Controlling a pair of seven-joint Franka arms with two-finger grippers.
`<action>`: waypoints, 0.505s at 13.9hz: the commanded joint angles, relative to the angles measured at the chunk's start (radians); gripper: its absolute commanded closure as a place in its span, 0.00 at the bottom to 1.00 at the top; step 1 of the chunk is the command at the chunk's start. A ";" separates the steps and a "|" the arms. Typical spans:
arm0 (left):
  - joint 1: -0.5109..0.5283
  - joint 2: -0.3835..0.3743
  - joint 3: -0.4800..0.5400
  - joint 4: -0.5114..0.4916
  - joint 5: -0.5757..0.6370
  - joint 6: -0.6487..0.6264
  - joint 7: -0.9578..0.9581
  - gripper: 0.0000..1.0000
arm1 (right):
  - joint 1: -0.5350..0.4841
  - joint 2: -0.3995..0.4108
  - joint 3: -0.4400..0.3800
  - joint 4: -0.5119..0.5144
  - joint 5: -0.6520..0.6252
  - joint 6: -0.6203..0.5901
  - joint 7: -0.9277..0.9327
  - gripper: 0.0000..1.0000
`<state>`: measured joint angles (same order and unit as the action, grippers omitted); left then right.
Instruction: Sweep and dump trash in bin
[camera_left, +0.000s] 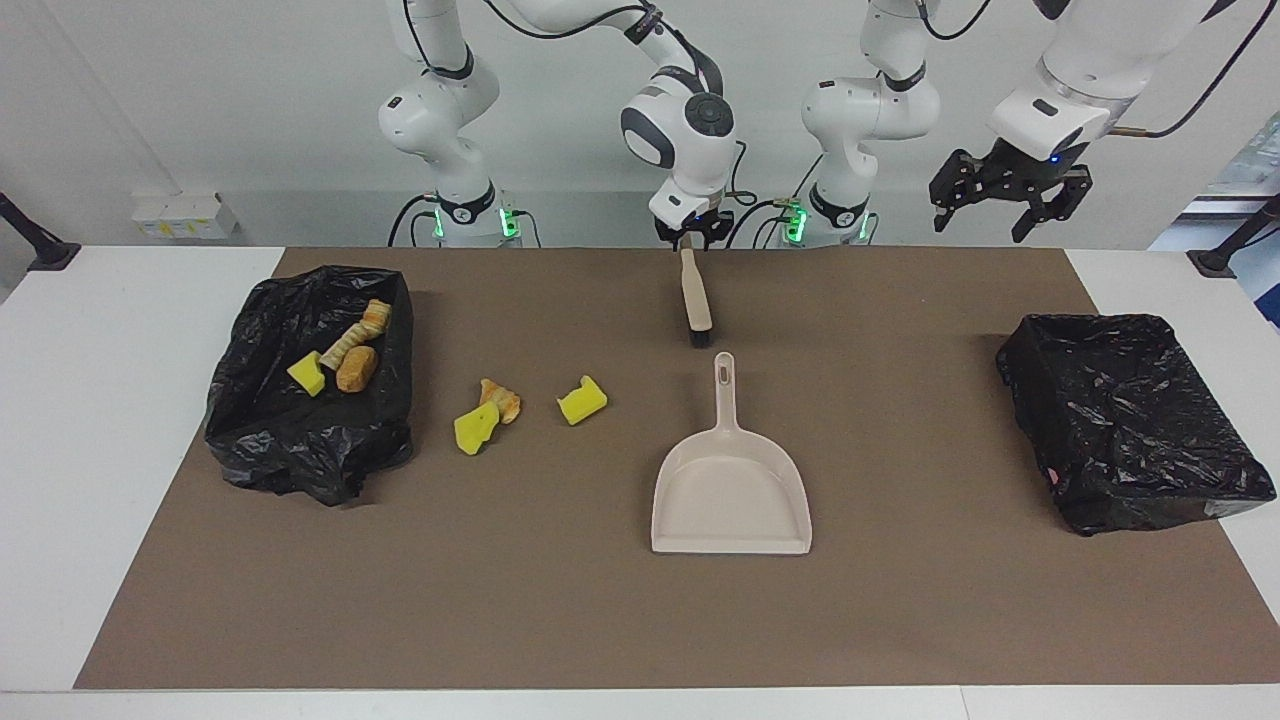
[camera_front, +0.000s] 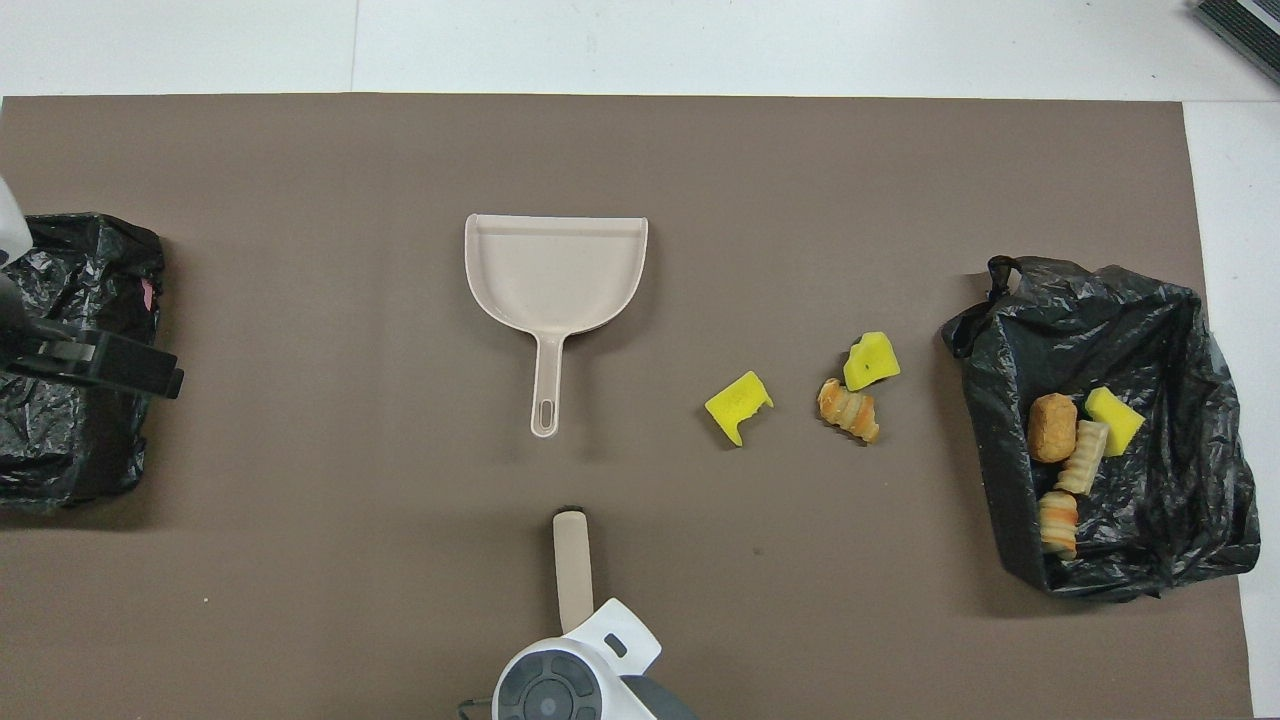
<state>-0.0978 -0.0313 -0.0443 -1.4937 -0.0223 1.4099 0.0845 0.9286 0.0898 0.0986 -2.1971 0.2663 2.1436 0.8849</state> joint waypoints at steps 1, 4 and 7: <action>-0.040 -0.015 0.003 -0.075 0.005 0.102 -0.014 0.00 | -0.002 -0.008 0.000 0.014 0.033 0.010 -0.029 1.00; -0.169 -0.004 0.001 -0.190 0.005 0.278 -0.167 0.00 | -0.037 -0.039 -0.011 0.043 0.030 -0.060 -0.026 1.00; -0.278 0.049 0.000 -0.281 0.005 0.444 -0.265 0.00 | -0.144 -0.106 -0.013 0.108 -0.030 -0.213 -0.029 1.00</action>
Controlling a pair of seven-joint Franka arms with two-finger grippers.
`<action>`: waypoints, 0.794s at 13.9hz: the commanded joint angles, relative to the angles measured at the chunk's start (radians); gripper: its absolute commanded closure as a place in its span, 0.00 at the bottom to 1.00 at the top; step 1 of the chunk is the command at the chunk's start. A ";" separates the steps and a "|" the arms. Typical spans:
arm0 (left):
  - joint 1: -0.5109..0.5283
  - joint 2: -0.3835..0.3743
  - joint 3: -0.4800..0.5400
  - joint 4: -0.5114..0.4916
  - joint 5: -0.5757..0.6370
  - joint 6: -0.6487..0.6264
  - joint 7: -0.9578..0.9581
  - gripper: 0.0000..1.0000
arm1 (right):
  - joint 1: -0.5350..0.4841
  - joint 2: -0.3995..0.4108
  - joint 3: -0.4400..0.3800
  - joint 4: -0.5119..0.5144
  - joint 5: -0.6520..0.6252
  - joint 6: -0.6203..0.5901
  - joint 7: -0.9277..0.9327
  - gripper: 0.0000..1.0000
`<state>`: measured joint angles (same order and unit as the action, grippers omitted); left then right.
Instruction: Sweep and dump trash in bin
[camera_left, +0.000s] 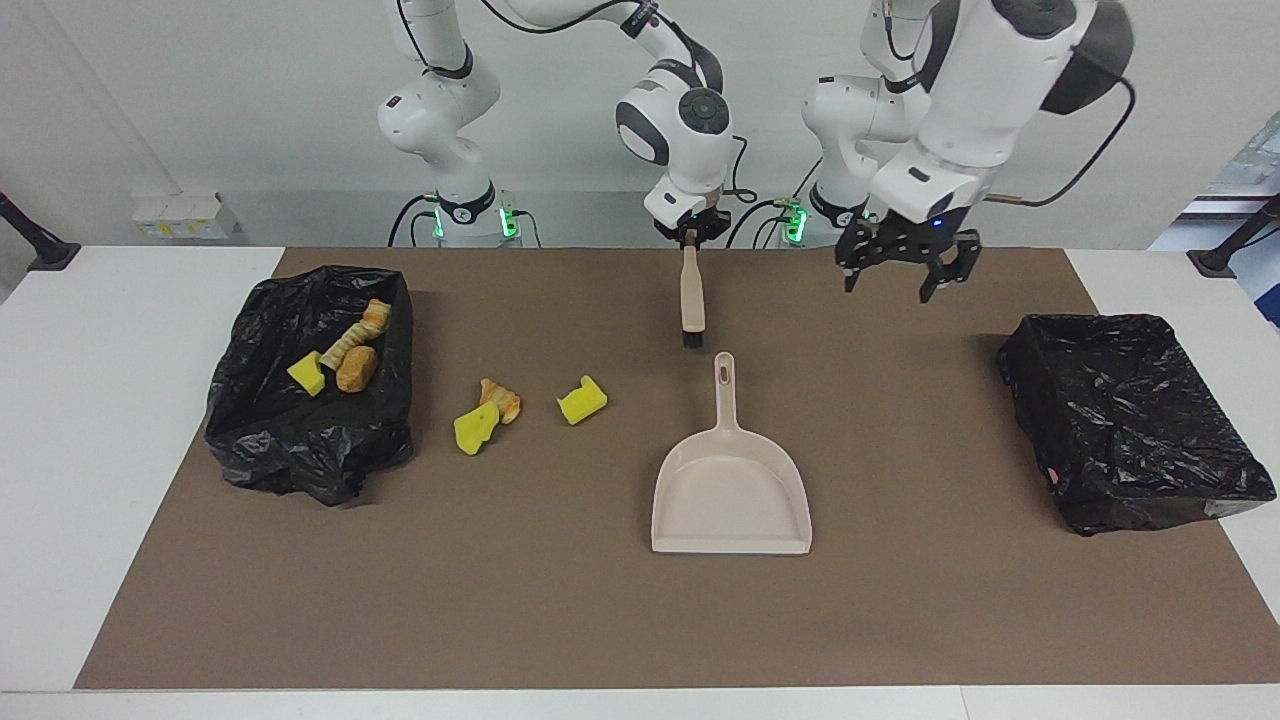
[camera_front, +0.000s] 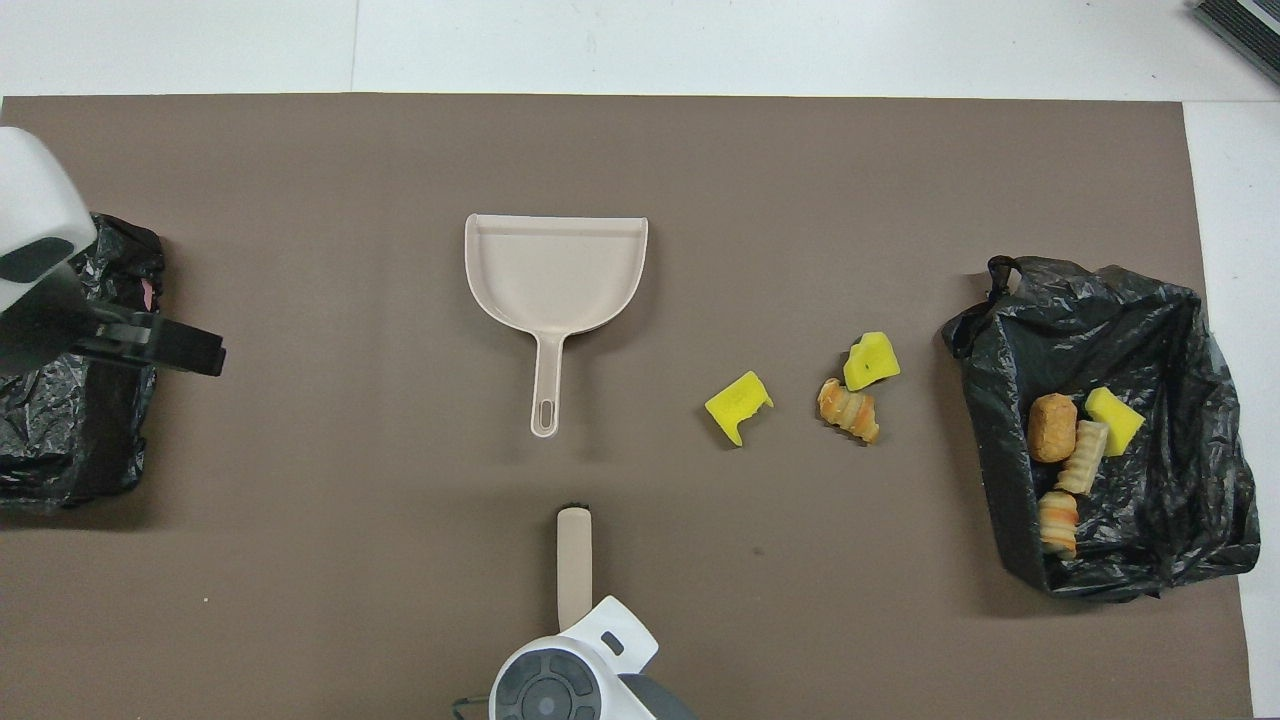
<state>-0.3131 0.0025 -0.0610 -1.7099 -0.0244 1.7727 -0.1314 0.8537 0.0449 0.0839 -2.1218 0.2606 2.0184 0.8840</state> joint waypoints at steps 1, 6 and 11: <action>-0.092 0.046 0.017 -0.079 0.007 0.114 -0.085 0.00 | -0.114 -0.069 0.002 0.063 -0.068 -0.139 -0.037 1.00; -0.201 0.208 0.017 -0.196 0.009 0.414 -0.228 0.00 | -0.298 -0.053 0.005 0.169 -0.305 -0.316 -0.124 1.00; -0.221 0.273 0.017 -0.229 0.007 0.557 -0.231 0.00 | -0.620 -0.016 0.007 0.126 -0.426 -0.302 -0.438 1.00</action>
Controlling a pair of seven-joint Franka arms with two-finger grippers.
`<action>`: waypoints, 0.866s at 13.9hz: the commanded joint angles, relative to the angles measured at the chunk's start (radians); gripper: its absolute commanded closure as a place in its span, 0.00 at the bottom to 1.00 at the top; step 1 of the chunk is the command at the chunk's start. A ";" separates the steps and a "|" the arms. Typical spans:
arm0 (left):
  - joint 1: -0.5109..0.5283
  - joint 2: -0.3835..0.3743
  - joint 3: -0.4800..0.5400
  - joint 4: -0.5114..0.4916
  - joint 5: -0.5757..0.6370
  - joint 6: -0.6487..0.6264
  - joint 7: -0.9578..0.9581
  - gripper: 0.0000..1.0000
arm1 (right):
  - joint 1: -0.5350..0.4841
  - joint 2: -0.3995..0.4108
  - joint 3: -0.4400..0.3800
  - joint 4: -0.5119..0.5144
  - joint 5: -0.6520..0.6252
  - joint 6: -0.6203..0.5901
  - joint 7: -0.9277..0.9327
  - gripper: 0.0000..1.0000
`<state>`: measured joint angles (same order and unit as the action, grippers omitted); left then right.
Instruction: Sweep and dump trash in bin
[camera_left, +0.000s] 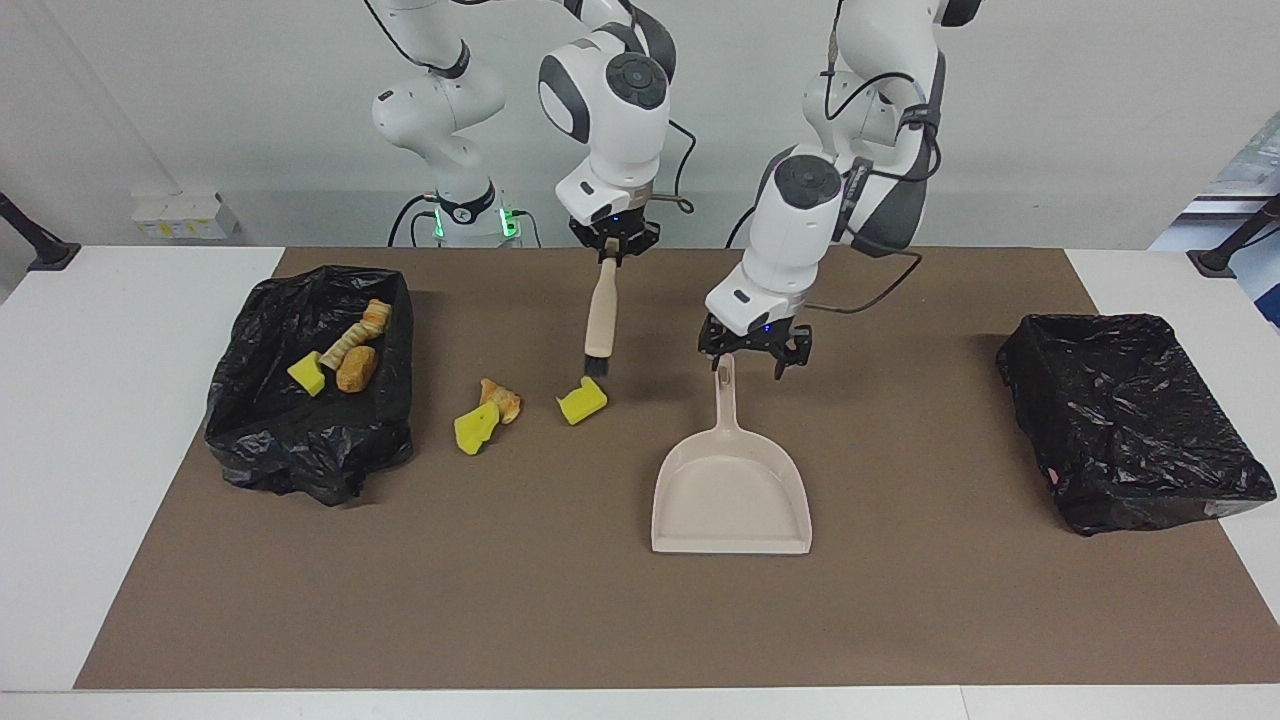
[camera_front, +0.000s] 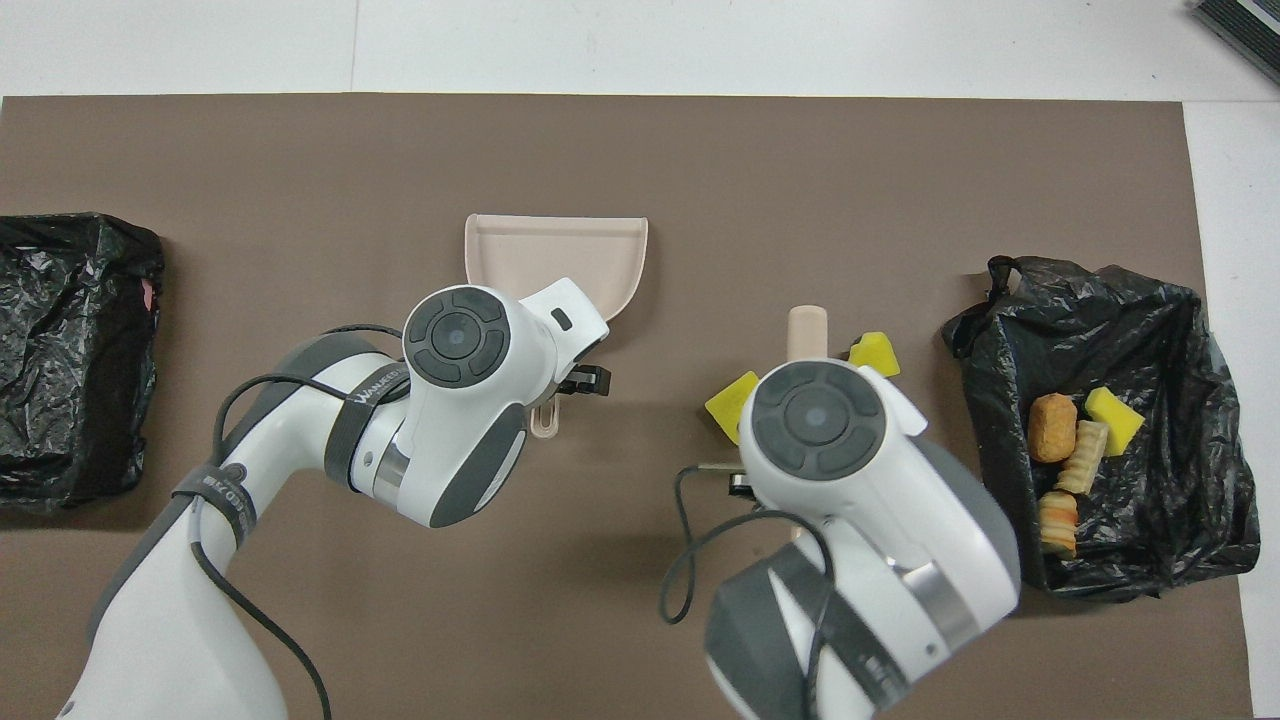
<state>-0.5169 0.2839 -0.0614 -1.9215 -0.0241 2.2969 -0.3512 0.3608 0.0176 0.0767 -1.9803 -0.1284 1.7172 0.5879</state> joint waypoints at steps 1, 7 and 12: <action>-0.017 0.006 0.017 -0.017 0.007 0.051 -0.011 0.00 | -0.175 0.010 0.015 -0.031 -0.048 0.004 -0.202 1.00; -0.015 0.011 0.020 0.004 0.016 0.047 -0.009 0.71 | -0.278 0.008 0.020 -0.205 -0.019 0.151 -0.457 1.00; -0.006 -0.012 0.020 0.024 0.137 -0.032 0.006 0.98 | -0.194 0.047 0.020 -0.233 0.246 0.248 -0.445 1.00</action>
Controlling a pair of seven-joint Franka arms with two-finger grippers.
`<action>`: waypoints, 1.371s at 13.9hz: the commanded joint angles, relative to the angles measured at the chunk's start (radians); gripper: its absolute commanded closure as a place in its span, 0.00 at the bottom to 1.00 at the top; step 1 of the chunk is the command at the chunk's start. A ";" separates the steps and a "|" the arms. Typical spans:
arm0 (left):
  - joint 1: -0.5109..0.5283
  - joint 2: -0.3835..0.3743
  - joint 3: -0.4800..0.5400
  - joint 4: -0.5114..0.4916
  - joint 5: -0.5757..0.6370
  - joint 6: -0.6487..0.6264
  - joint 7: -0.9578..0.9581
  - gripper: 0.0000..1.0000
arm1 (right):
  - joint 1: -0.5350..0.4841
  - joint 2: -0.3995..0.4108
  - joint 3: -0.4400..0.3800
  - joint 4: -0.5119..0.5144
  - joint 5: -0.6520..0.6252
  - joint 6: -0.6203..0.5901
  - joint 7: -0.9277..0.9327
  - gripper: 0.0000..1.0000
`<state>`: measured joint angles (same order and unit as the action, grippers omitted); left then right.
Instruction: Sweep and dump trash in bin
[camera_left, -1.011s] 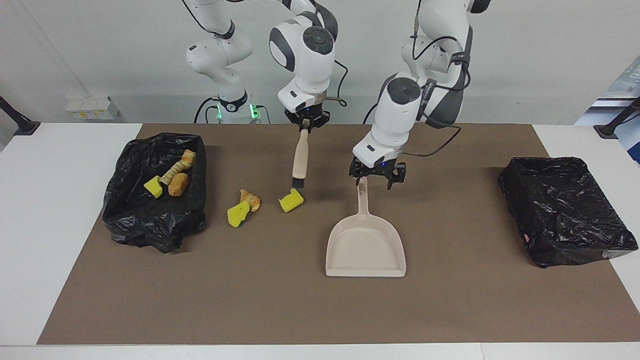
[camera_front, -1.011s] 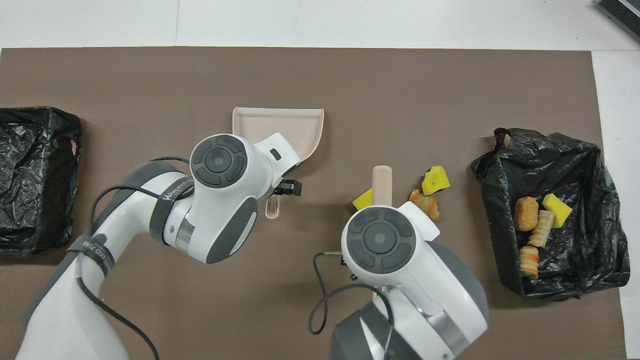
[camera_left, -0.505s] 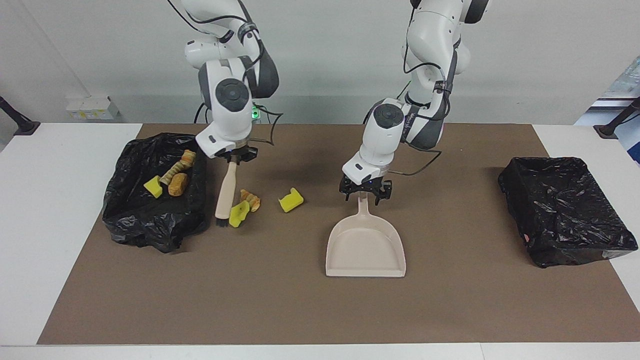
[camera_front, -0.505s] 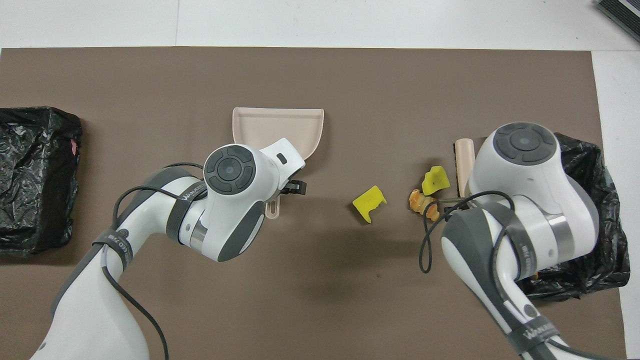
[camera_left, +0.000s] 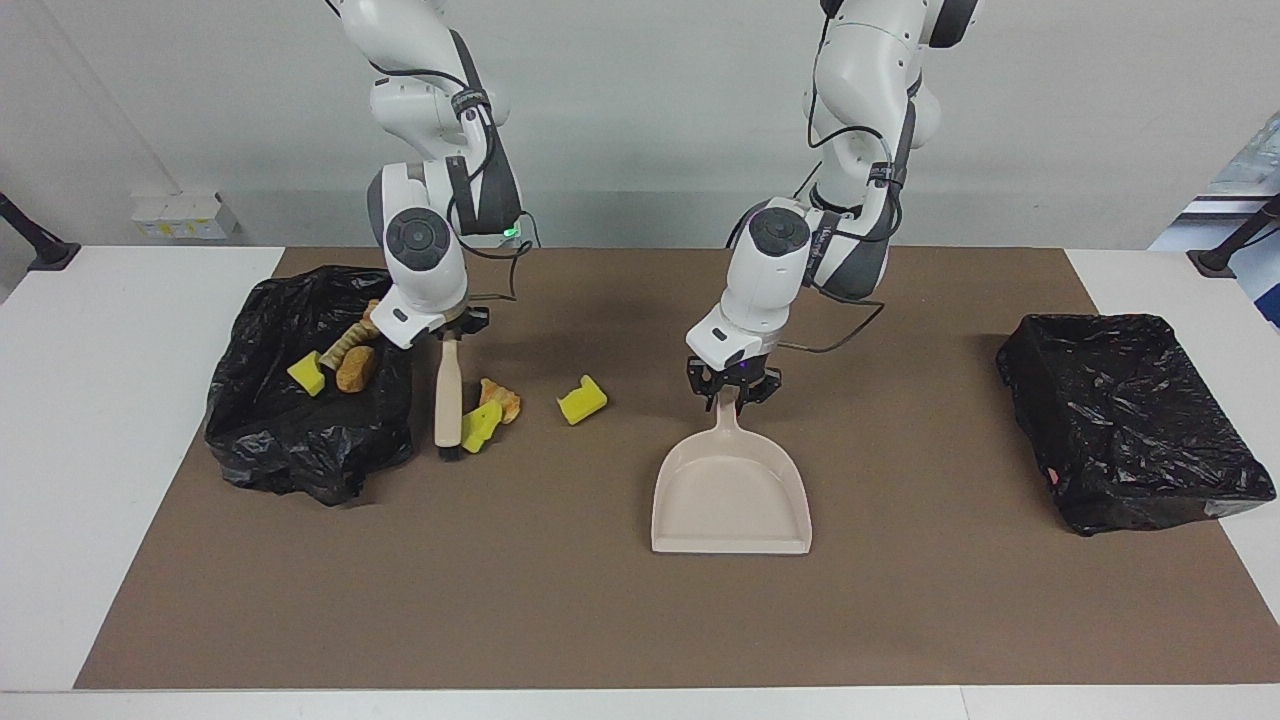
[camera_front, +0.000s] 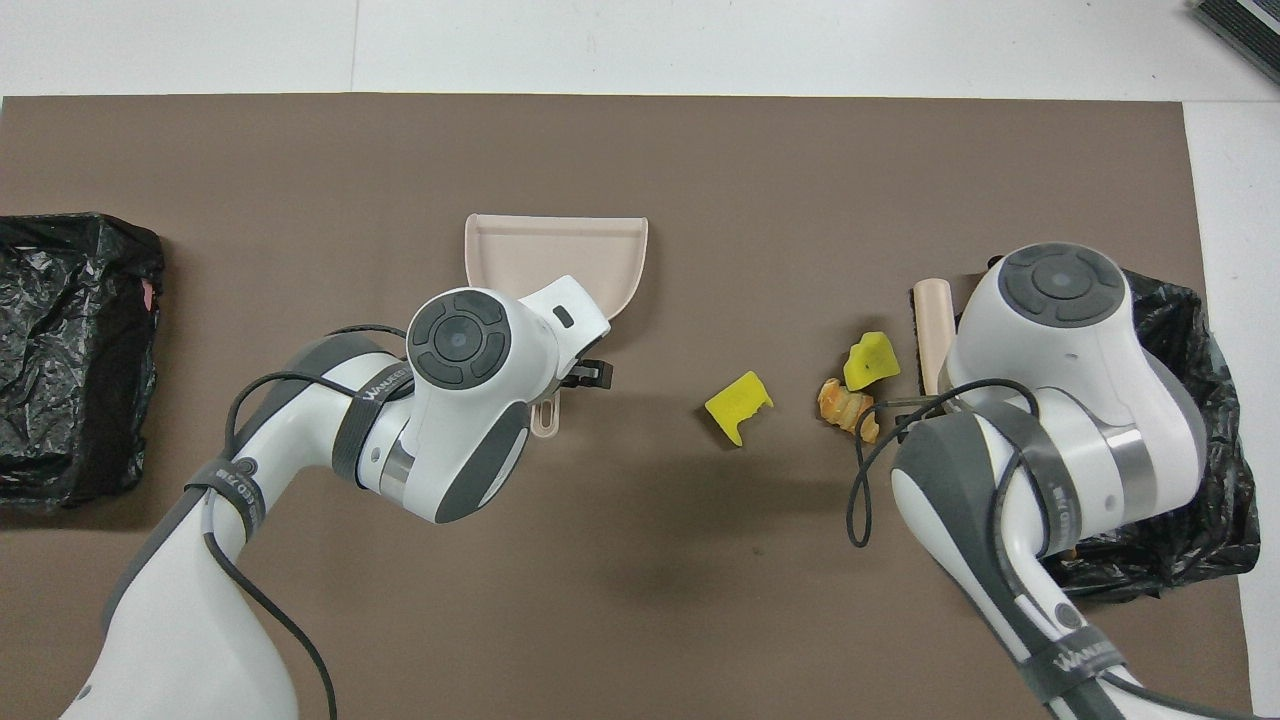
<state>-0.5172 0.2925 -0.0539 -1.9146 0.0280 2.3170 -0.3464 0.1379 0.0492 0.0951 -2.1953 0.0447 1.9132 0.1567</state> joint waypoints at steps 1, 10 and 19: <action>-0.004 -0.033 0.013 0.019 0.161 -0.089 0.023 0.98 | 0.051 0.033 0.002 -0.020 0.086 0.070 0.006 1.00; 0.072 -0.070 0.022 0.016 0.230 -0.277 0.903 0.95 | 0.219 0.046 0.003 -0.001 0.159 0.073 0.083 1.00; 0.122 -0.124 0.017 -0.076 0.316 -0.308 1.322 1.00 | 0.271 0.046 0.005 0.040 0.147 0.018 0.147 1.00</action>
<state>-0.3751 0.2284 -0.0319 -1.9138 0.3201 2.0204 0.9603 0.3709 0.0909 0.0965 -2.1538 0.1755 1.9066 0.2557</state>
